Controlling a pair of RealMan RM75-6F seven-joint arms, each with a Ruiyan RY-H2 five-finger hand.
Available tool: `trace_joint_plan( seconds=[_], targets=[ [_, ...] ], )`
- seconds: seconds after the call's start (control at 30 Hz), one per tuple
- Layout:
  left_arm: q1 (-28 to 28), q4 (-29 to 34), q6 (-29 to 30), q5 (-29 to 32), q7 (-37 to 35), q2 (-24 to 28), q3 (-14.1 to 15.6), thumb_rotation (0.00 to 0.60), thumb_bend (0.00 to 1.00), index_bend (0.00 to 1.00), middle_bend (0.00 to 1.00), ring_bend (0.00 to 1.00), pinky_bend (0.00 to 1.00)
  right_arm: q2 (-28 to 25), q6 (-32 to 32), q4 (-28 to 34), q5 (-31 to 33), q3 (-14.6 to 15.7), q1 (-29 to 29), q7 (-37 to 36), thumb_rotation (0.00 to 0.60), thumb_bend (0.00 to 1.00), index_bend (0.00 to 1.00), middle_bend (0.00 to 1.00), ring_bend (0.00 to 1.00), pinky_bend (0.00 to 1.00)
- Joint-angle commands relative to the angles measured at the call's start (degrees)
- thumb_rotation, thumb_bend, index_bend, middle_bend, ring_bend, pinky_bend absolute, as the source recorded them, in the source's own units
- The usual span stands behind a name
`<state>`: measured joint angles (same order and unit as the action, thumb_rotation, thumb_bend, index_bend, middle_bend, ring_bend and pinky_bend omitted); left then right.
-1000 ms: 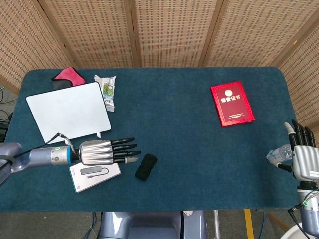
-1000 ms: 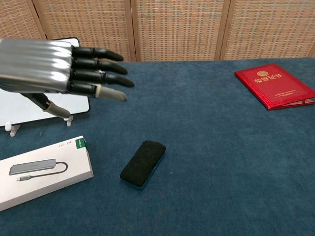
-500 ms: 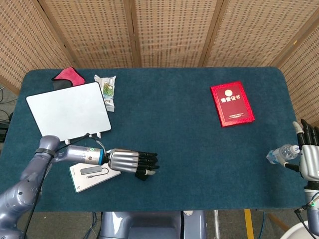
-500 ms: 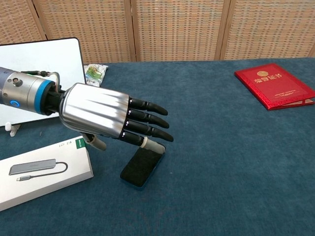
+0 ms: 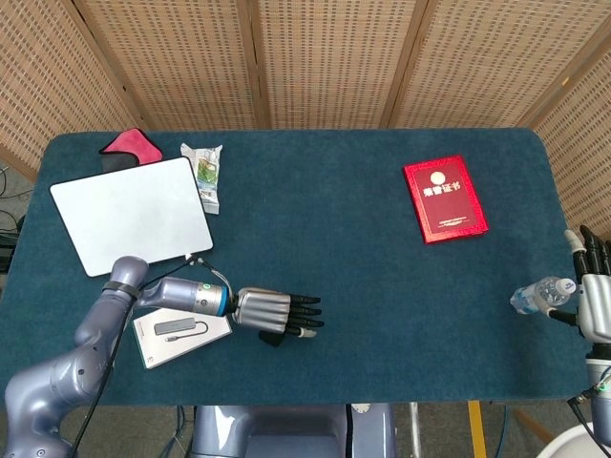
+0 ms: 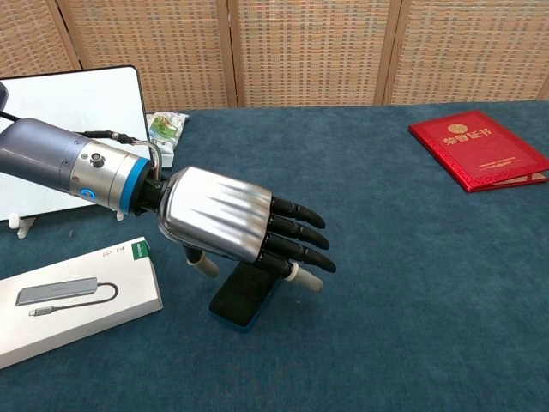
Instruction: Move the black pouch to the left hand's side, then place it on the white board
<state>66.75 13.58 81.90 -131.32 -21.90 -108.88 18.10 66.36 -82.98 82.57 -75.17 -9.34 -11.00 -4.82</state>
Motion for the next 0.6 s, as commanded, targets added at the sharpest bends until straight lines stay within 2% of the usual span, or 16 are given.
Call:
trace_joint_plan(
  seconds=[0.03, 0.1, 0.2, 0.43, 0.6],
  targets=[
    [0.2, -0.7, -1.0, 0.7, -0.7, -0.9, 1.2, 0.600, 0.00, 0.00, 0.00, 0.01, 0.10, -0.1, 0.1, -0.1, 0.1, -0.3, 0.2, -0.6, 0.600, 0.00, 0.00, 0.00, 0.00, 0.00],
    [0.3, -1.3, -1.5, 1.2, -0.9, -1.4, 1.9, 0.600, 0.00, 0.03, 0.00, 0.03, 0.13, -0.2, 0.3, -0.1, 0.1, -0.4, 0.3, -1.1, 0.600, 0.00, 0.00, 0.00, 0.00, 0.00],
    [0.3, -1.6, -1.7, 2.0, -1.2, -1.9, 2.5, 0.600, 0.01, 0.13, 0.02, 0.09, 0.17, -0.3, 0.5, -0.2, 0.1, -0.6, 0.4, -1.3, 0.600, 0.00, 0.00, 0.00, 0.00, 0.00],
    [0.0, -2.4, -2.0, 3.3, -1.4, -3.1, 4.0, 0.600, 0.10, 0.45, 0.19, 0.23, 0.25, -0.5, 1.0, -0.2, 0.2, -1.0, 0.6, -1.8, 0.600, 0.00, 0.00, 0.00, 0.00, 0.00],
    [-0.4, -3.3, -2.0, 4.2, -1.2, -4.1, 5.1, 0.600, 0.18, 0.61, 0.33, 0.36, 0.31, -0.7, 1.2, -0.1, 0.0, -1.2, 0.7, -2.2, 0.600, 0.00, 0.00, 0.00, 0.00, 0.00]
  ],
)
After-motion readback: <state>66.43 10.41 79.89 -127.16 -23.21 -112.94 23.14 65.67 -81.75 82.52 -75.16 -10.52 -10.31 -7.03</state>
